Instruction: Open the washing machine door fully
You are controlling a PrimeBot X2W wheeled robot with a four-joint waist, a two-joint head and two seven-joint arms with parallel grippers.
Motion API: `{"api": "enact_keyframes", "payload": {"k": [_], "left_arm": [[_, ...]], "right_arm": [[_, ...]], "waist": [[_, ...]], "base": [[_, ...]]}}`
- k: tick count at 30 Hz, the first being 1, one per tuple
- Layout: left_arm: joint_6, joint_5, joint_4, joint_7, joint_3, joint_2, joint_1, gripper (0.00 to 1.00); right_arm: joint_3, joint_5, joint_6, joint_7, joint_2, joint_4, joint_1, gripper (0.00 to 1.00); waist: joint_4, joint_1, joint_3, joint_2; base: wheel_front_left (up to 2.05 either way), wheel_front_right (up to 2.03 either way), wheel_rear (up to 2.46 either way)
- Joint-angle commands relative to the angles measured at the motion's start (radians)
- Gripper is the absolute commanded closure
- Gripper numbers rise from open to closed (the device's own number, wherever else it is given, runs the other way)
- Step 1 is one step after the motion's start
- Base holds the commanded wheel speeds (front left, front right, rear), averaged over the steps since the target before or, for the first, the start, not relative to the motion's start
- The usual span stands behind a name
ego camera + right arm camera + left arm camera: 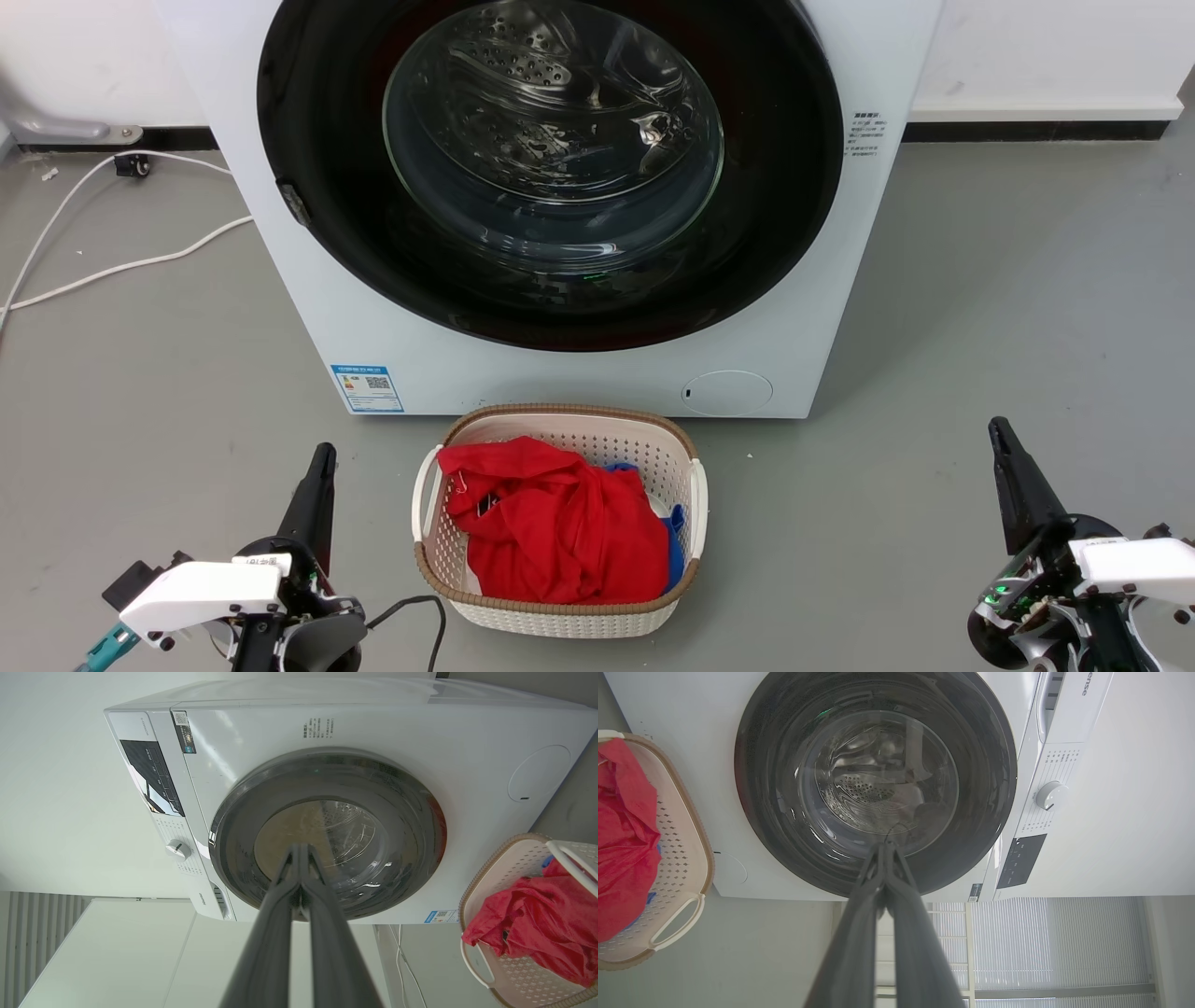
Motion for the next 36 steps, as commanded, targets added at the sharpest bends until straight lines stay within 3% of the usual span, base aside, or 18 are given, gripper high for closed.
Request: {"api": "enact_keyframes", "payload": {"k": [1,36], "left_arm": [[-0.003,0.006,0.001,0.005,0.003,-0.001,-0.01,1.0],[-0.003,0.01,0.001,0.006,0.006,-0.003,-0.01,1.0]], "right_arm": [[-0.002,-0.004,0.0,0.002,0.003,0.001,-0.012,1.0],[-0.004,-0.007,0.0,0.004,0.005,0.001,-0.013,1.0]], "waist": [[0.0,0.0,0.0,0.0],[0.0,0.0,0.0,0.0]], "base": [[0.0,0.0,0.0],[0.0,0.0,0.0]]}}
